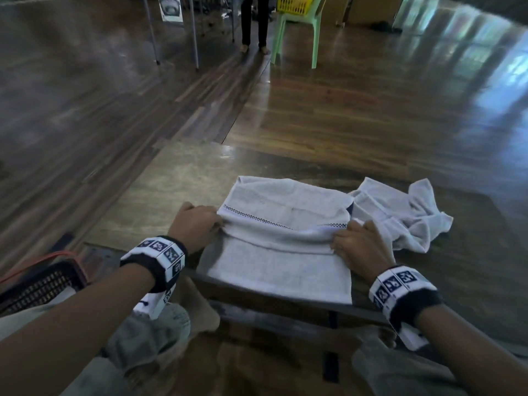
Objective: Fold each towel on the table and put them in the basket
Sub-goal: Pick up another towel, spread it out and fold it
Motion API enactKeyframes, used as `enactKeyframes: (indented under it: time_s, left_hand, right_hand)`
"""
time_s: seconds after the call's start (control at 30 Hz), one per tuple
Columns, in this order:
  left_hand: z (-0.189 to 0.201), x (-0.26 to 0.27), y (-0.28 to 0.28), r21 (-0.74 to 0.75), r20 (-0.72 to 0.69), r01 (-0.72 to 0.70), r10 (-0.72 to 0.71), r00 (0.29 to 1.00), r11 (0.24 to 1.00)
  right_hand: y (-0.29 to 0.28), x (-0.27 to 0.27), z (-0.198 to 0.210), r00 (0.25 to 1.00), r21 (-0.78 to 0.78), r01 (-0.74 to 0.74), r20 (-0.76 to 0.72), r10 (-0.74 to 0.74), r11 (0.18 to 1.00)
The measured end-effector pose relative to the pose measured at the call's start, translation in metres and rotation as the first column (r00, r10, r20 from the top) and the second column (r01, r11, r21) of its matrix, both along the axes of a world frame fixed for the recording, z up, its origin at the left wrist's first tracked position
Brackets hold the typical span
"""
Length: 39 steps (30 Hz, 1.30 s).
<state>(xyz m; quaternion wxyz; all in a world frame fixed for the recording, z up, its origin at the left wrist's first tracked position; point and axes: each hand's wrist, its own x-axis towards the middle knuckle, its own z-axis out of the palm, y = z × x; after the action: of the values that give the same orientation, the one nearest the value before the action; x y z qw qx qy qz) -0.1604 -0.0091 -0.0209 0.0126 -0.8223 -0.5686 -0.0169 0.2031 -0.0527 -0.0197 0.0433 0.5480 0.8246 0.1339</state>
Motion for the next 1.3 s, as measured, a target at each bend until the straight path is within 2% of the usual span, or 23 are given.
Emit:
enactKeyframes:
  time_s: [0.17, 0.27, 0.33, 0.5, 0.57, 0.67, 0.83, 1.1, 1.3]
  left_hand:
    - [-0.001, 0.009, 0.027, -0.005, -0.029, -0.065, 0.065, 0.997, 0.998]
    - [0.002, 0.007, 0.035, -0.047, -0.032, -0.065, 0.063, 0.998, 0.997]
    - [0.006, 0.002, 0.035, -0.042, -0.015, -0.057, 0.057, 0.998, 0.997]
    - [0.017, -0.017, 0.007, 0.133, 0.208, -0.030, 0.001, 0.978, 0.991]
    - [0.017, -0.024, -0.009, 0.180, 0.271, 0.015, -0.064, 0.960, 0.984]
    - [0.012, -0.028, -0.031, 0.173, 0.262, 0.083, -0.127, 0.957, 0.981]
    - [-0.008, -0.030, -0.047, 0.085, 0.188, 0.154, -0.167, 0.968, 0.984]
    - [-0.009, -0.038, -0.053, 0.135, 0.234, 0.177, -0.205, 0.950, 0.975]
    - [-0.014, -0.044, -0.058, 0.037, 0.266, 0.253, -0.253, 0.930, 0.967]
  right_hand:
    - [0.038, -0.012, 0.009, 0.983, -0.033, 0.166, 0.083, -0.163, 0.986]
    - [0.046, -0.015, 0.011, 0.973, -0.051, 0.206, 0.117, -0.199, 0.977]
    - [0.043, -0.015, 0.016, 0.979, -0.012, 0.197, 0.053, -0.197, 0.980]
    - [0.009, 0.002, 0.029, 0.960, 0.168, 0.184, -0.240, -0.141, 0.969]
    - [-0.009, 0.010, 0.027, 0.962, 0.205, 0.141, -0.260, -0.085, 0.969]
    - [-0.031, 0.016, 0.021, 0.975, 0.173, 0.045, -0.223, -0.006, 0.984]
    - [-0.051, 0.014, 0.005, 0.971, 0.060, 0.001, -0.237, 0.013, 0.998]
    - [-0.058, 0.011, -0.001, 0.951, 0.000, 0.022, -0.307, -0.021, 1.000]
    - [-0.061, 0.015, 0.000, 0.965, -0.101, -0.032, -0.263, 0.004, 0.994]
